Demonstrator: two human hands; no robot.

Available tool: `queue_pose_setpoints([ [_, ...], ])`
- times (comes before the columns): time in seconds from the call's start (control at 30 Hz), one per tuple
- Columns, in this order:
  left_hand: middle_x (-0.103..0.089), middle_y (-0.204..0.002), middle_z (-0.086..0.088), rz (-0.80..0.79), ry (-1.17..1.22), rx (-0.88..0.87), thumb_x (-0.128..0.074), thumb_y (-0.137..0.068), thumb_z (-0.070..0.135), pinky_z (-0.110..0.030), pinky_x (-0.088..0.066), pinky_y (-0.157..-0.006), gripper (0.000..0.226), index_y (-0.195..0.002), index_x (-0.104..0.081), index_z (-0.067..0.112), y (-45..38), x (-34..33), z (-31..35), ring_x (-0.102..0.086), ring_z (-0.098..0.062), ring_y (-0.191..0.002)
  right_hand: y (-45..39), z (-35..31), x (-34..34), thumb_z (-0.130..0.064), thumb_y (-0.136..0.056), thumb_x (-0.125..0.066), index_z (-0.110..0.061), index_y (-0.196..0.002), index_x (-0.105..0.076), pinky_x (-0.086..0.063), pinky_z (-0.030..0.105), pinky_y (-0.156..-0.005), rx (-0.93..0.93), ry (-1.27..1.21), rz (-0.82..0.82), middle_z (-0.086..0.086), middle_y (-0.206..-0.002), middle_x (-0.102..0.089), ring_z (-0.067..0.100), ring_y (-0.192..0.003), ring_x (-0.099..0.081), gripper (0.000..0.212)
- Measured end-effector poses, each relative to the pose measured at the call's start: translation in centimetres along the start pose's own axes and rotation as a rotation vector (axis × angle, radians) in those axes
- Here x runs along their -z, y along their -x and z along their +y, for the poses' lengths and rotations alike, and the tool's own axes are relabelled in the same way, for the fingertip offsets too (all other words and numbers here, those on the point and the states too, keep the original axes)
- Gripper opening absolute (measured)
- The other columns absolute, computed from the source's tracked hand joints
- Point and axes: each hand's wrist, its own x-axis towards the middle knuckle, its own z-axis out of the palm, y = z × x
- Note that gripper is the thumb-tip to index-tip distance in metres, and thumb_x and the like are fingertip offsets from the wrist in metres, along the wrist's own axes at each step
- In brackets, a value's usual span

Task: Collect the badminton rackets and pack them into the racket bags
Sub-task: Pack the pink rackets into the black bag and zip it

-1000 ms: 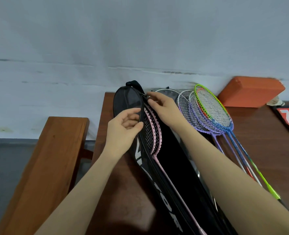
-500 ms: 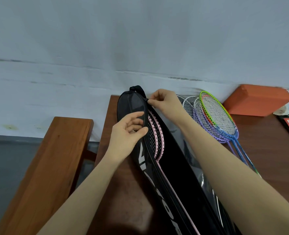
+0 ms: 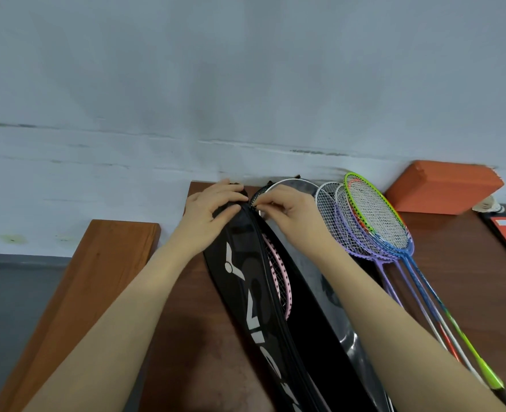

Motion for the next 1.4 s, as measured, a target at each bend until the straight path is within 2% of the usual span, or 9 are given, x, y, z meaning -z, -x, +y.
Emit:
queue_pose_setpoints([
  [0.17,-0.061,-0.107,0.017,0.058,-0.033,-0.023,-0.052,-0.085,0.03,-0.026,-0.019,-0.101,0.019,-0.099,-0.064,0.027,1.1,-0.4,0.4,-0.044,-0.006,-0.124,0.9,-0.3,-0.1,-0.011,-0.081,-0.061,-0.017,-0.084,-0.071,-0.052,0.039,-0.071,0.004,-0.014,-0.011,-0.013,-0.077,-0.059,0.01,-0.072,-0.061,0.012],
  [0.43,-0.064,-0.098,0.014,0.162,0.011,0.092,-0.061,-0.085,0.018,-0.054,-0.037,-0.099,0.012,-0.091,-0.07,0.023,1.7,-1.1,-1.2,-0.051,-0.015,-0.119,5.6,1.0,1.6,-0.01,-0.08,-0.065,-0.01,-0.082,-0.073,-0.047,0.024,-0.069,-0.036,0.0,-0.151,-0.007,-0.075,-0.061,0.007,-0.071,-0.059,0.008],
  [0.6,-0.069,-0.103,0.005,0.237,-0.107,0.173,-0.059,-0.088,0.021,-0.051,-0.035,-0.1,0.014,-0.094,-0.071,0.022,1.5,-1.8,-1.0,-0.05,-0.02,-0.119,9.4,1.7,3.0,0.0,-0.079,-0.069,-0.005,-0.078,-0.071,-0.046,0.016,-0.066,-0.232,-0.085,-0.22,0.002,-0.071,-0.065,0.008,-0.064,-0.061,0.006],
  [0.73,-0.065,-0.11,0.007,0.149,-0.338,0.21,-0.055,-0.091,0.028,-0.036,-0.024,-0.093,0.016,-0.098,-0.069,0.027,1.2,-1.5,-0.9,-0.045,-0.019,-0.117,12.1,2.1,2.9,-0.002,-0.08,-0.068,-0.016,-0.078,-0.071,-0.046,0.018,-0.065,-0.282,-0.017,-0.228,-0.015,-0.066,-0.059,0.002,-0.062,-0.057,0.014],
  [0.83,-0.061,-0.118,0.007,0.006,-0.397,0.069,-0.05,-0.092,0.025,-0.036,-0.019,-0.093,0.021,-0.104,-0.067,0.027,1.3,-1.7,0.7,-0.042,-0.019,-0.12,12.7,1.9,2.4,-0.01,-0.08,-0.066,-0.021,-0.081,-0.069,-0.049,0.031,-0.065,-0.156,0.102,-0.16,-0.02,-0.071,-0.055,0.004,-0.067,-0.056,0.011],
  [0.97,-0.058,-0.125,0.013,-0.195,-0.366,-0.169,-0.035,-0.087,0.044,-0.043,-0.018,-0.099,0.04,-0.113,-0.063,0.032,4.8,-3.4,3.7,-0.035,-0.017,-0.129,12.7,1.0,2.1,-0.008,-0.079,-0.066,-0.012,-0.082,-0.071,-0.049,0.025,-0.068,-0.107,0.059,-0.068,-0.012,-0.076,-0.059,0.004,-0.071,-0.059,0.007],
  [1.17,-0.062,-0.116,0.013,-0.039,-0.471,-0.226,-0.042,-0.089,0.033,-0.037,-0.017,-0.096,0.027,-0.097,-0.067,0.03,8.0,-4.7,5.1,-0.033,-0.013,-0.129,12.6,0.6,1.9,-0.003,-0.081,-0.068,-0.01,-0.084,-0.073,-0.045,0.012,-0.068,-0.13,-0.006,-0.023,-0.005,-0.075,-0.063,0.005,-0.069,-0.06,0.009],
  [1.3,-0.063,-0.109,0.014,-0.111,-0.391,-0.285,-0.042,-0.089,0.037,-0.035,-0.019,-0.093,0.027,-0.095,-0.067,0.03,6.8,-4.6,3.9,-0.035,-0.011,-0.127,12.8,0.6,1.6,-0.002,-0.081,-0.068,-0.01,-0.083,-0.073,-0.043,0.009,-0.066,-0.156,-0.012,0.004,-0.011,-0.073,-0.06,0.002,-0.067,-0.059,0.009],
  [1.4,-0.063,-0.104,0.016,-0.121,-0.368,-0.297,-0.043,-0.089,0.039,-0.034,-0.018,-0.093,0.027,-0.093,-0.069,0.031,6.0,-4.6,3.2,-0.039,-0.009,-0.123,13.0,0.8,1.4,-0.005,-0.081,-0.068,-0.012,-0.082,-0.073,-0.05,0.023,-0.066,-0.187,0.004,0.009,-0.01,-0.073,-0.062,0.004,-0.066,-0.06,0.009],
])
